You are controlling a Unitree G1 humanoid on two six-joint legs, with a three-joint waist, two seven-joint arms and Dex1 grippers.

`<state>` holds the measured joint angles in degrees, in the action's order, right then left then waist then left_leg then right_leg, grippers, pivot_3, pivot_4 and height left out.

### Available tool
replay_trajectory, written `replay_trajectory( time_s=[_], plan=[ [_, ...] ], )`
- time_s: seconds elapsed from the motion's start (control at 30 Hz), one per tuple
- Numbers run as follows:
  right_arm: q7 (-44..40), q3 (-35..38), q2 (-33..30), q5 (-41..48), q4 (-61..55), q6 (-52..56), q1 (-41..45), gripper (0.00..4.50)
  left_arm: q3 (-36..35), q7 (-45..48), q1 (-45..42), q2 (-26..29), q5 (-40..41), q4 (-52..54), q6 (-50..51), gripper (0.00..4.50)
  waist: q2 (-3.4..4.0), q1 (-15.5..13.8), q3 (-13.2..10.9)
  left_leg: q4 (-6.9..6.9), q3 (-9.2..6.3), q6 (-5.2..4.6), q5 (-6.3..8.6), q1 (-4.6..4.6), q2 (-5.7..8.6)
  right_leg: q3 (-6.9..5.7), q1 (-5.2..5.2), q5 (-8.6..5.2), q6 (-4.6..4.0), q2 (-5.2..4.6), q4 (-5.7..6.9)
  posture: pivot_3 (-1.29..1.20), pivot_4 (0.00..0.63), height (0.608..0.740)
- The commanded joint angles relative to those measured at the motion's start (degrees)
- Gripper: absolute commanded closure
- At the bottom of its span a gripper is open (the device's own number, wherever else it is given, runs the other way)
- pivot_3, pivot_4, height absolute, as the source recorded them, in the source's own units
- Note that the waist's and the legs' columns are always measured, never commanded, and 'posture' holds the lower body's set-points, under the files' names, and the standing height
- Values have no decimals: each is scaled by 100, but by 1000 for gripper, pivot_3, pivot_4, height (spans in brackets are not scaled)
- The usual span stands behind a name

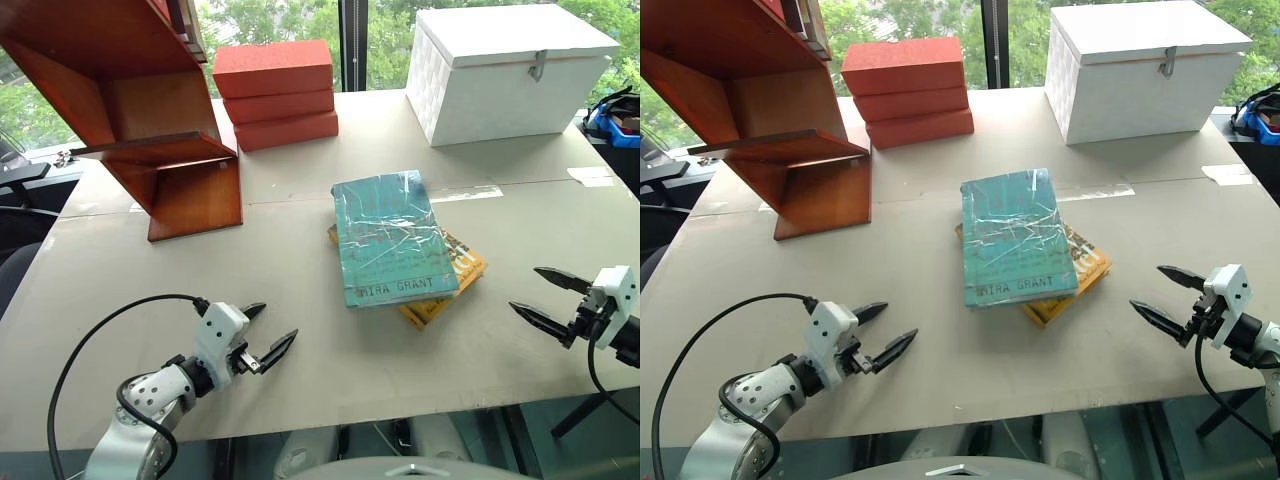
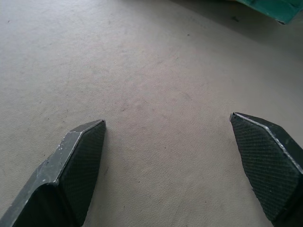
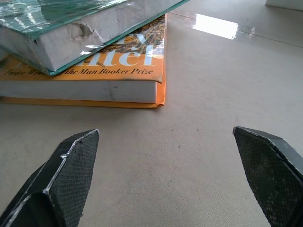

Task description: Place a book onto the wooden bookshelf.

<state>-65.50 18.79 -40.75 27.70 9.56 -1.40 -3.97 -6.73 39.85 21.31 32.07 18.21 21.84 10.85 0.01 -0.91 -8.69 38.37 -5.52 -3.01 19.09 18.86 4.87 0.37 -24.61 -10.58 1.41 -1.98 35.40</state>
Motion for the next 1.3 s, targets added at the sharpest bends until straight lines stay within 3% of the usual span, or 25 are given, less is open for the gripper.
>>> replay_trajectory(
  time_s=[0.03, 0.2, 0.27, 0.4, 0.57, 0.8, 0.93, 1.13, 1.3],
  plan=[
    [-83, 89, -57, 86, -142, 13, -17, 0, -152, -3, -90, -24, 126, 122, -46, 165, 0, -4, 0, 0, 0, 0, 0, 0, 0, 0, 0, 0, 0, 0, 0, 0, 150, 740],
    [-397, 212, -135, 346, -504, 45, -212, 0, -310, -64, -402, -138, 913, 371, 686, 165, 0, -4, 0, 0, -2, 0, 0, 0, 0, -1, 0, 0, 0, 0, 0, 0, 150, 740],
    [-521, 380, -253, 651, -917, 252, -324, 0, -392, -142, -750, -205, 1800, 537, 1479, 165, 6, -8, -4, 1, -2, 0, 0, 1, 0, -2, 0, 0, 0, 0, 0, 0, 150, 740],
    [-576, 630, -465, 1074, -1516, 721, -518, 0, -136, -442, -1462, -82, 2579, 511, 2987, 165, 4, -7, -4, 8, -3, 0, 0, 2, 1, -4, 0, 1, 2, -1, 7, 0, 150, 740],
    [-616, 870, -670, 1361, -2065, 1167, -804, 0, -316, -1396, -2635, -597, 4208, -173, 4816, 165, -2, -4, -7, 12, -11, 1, -1, 2, 1, -10, -1, 1, 1, 1, 15, 0, 150, 740],
    [-457, 1286, -729, 1771, -2814, 1679, -1046, 0, -366, -2201, -4050, -1201, 4918, -1975, 6487, 165, -9, 2, -8, 20, -12, 4, -2, 2, 4, -10, -2, 1, 2, 1, 24, 0, 150, 740],
    [-421, 1664, -757, 2509, -3119, 2236, -1092, 0, -445, -2396, -4362, -1451, 4927, -2384, 6772, 165, -8, -14, -6, 20, -11, 6, -2, 2, 5, -4, -5, 0, 2, 2, 24, 0, 150, 740],
    [-312, 2010, -861, 2877, -3548, 2693, -1270, 0, -663, -2571, -4588, -1751, 4984, -2581, 7000, 165, -14, -126, -4, 21, -11, 8, -3, 3, 6, -5, -4, 0, 3, 0, 24, 0, 150, 740],
    [-213, 2124, -862, 2916, -3687, 2833, -1273, 0, -924, -2725, -4602, -1897, 5157, -2611, 7195, 1749, -18, -138, -7, 21, -10, 8, -3, 4, 6, -3, -6, -1, 5, 0, 24, 0, 150, 740]
  ],
)
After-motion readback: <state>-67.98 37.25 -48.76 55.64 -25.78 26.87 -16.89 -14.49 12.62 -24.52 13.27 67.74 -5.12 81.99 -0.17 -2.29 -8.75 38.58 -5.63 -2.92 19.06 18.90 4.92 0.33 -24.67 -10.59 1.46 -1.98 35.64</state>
